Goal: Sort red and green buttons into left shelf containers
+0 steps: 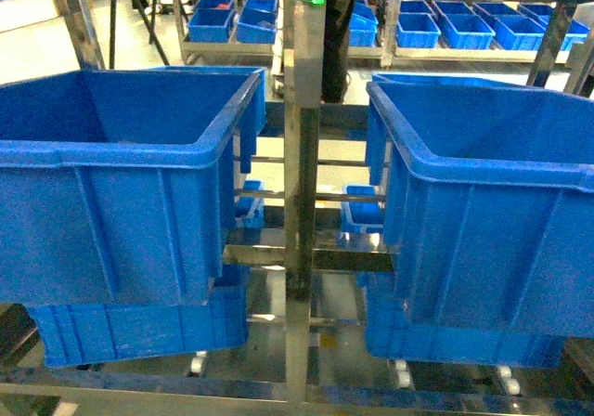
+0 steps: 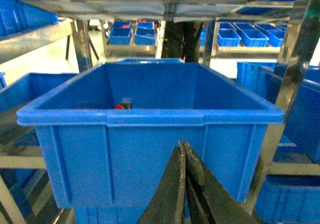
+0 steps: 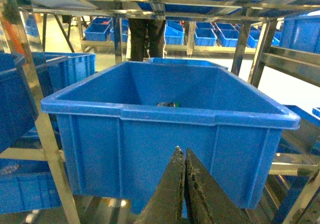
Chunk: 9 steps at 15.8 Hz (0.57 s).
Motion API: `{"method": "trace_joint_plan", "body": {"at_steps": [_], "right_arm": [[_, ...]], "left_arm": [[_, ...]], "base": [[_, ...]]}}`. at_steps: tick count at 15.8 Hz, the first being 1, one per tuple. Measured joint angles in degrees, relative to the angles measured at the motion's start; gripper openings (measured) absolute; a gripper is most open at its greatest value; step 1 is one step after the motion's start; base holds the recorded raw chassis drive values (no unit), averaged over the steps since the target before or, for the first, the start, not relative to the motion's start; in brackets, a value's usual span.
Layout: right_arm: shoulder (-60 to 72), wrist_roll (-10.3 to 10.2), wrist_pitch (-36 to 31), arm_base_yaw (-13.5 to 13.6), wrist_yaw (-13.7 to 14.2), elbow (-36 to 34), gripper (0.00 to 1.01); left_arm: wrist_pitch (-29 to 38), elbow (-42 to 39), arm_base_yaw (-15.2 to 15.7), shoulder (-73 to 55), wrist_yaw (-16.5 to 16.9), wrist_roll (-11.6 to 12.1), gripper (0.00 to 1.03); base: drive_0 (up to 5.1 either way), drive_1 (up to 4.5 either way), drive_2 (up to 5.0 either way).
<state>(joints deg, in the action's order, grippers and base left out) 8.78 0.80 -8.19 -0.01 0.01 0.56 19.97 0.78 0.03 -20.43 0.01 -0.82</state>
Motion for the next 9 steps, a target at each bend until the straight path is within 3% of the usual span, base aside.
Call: {"method": "trace_joint_plan", "body": {"at_steps": [1,2,9], "right_arm": [[-4.44,0.00,6.86,0.00,-0.11,0.00,0.02],[-8.09,0.00,8.57,0.00,-0.04,0.00,0.02],[-8.48,0.00,8.44,0.00,-0.02,0.00,0.02]], "left_arm": [[-0.72,0.00,0.00,0.92,-0.07,-0.02,0.02],[-1.88,0.00,0.00,2.10,-0.04,0.00,0.02],[-9.14,0.00,0.00,9.60,-0.07,0.00,0.02]], "base": [[0.0,0.00,0.0],[0.0,0.00,0.0],[0.0,0.00,0.0]]}}
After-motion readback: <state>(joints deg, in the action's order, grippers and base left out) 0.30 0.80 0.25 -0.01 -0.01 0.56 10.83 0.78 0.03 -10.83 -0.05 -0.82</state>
